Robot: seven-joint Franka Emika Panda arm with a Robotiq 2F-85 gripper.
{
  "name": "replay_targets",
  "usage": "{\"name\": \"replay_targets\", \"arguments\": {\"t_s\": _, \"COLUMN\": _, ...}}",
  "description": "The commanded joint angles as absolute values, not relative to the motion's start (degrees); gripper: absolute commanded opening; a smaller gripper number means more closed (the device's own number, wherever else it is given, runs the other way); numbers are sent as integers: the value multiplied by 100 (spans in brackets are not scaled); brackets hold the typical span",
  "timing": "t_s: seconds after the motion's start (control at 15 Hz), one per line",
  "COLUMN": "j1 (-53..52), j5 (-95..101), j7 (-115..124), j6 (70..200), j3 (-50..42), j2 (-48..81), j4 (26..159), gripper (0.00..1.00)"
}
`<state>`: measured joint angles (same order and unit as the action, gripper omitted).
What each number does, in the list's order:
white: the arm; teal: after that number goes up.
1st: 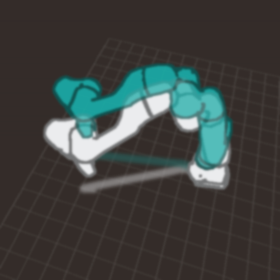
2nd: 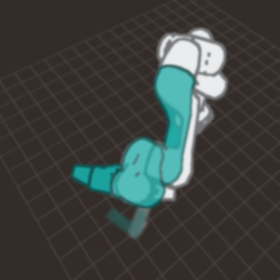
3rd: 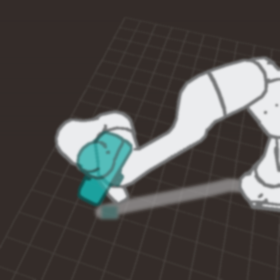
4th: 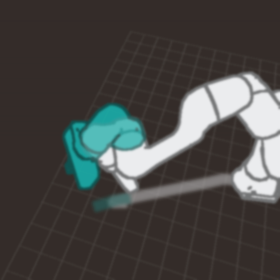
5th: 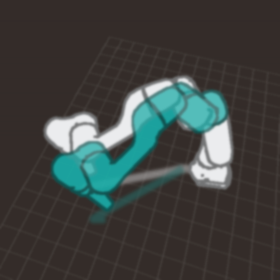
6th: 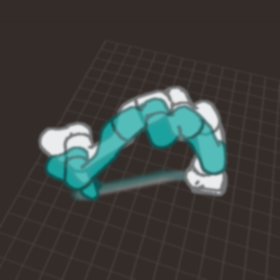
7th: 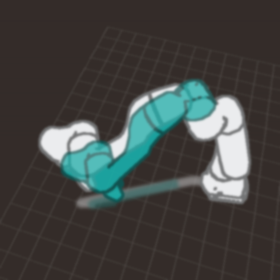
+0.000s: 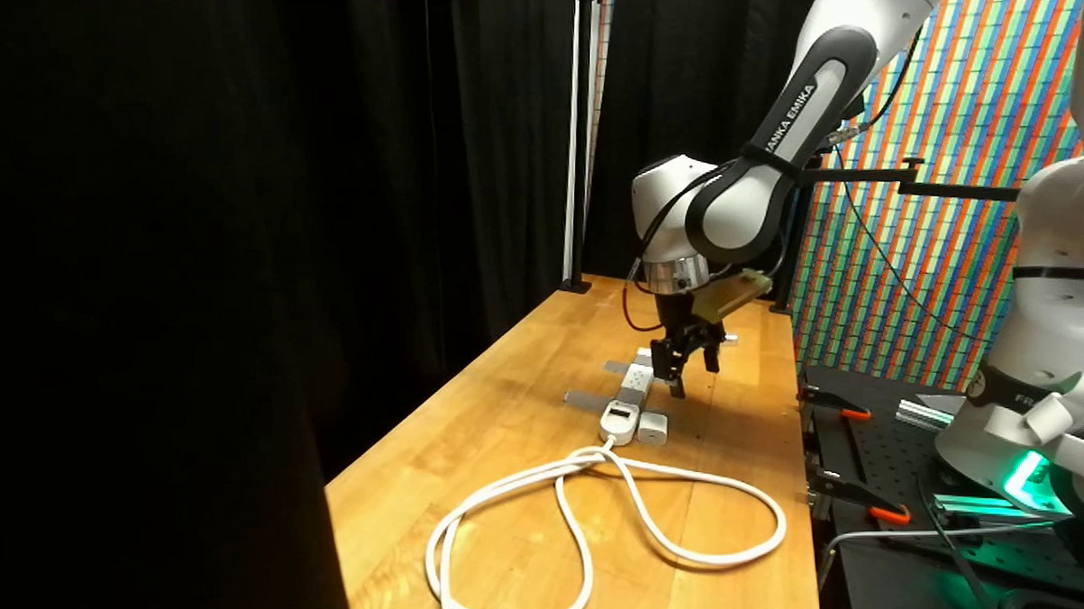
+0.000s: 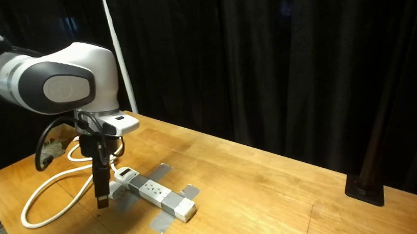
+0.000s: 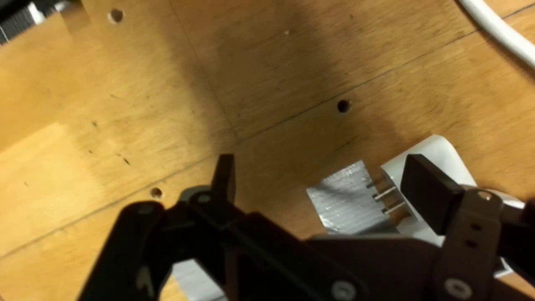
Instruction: Plug the charger head into the adapter
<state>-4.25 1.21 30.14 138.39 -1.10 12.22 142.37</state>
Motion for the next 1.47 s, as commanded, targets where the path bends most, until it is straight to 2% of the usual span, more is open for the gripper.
{"name": "replay_targets", "arguments": {"t_s": 0.0, "j1": -503, "j5": -35, "j7": 3448, "j6": 13122, "j3": -134, "j2": 1343, "j4": 13951, "gripper": 100}}
{"name": "replay_targets", "arguments": {"t_s": 0.2, "j1": -465, "j5": -263, "j7": 3602, "j6": 13228, "j3": -94, "j2": 1331, "j4": 13959, "gripper": 100}}
{"name": "replay_targets", "arguments": {"t_s": 0.53, "j1": -561, "j5": -302, "j7": 3634, "j6": 14117, "j3": -21, "j2": 1338, "j4": 14103, "gripper": 100}}
{"name": "replay_targets", "arguments": {"t_s": 1.0, "j1": -563, "j5": -193, "j7": 3704, "j6": 13885, "j3": -105, "j2": 1377, "j4": 14089, "gripper": 100}}
{"name": "replay_targets", "arguments": {"t_s": 1.4, "j1": -1160, "j5": 208, "j7": 6427, "j6": 13694, "j3": -186, "j2": 1808, "j4": 13882, "gripper": 100}}
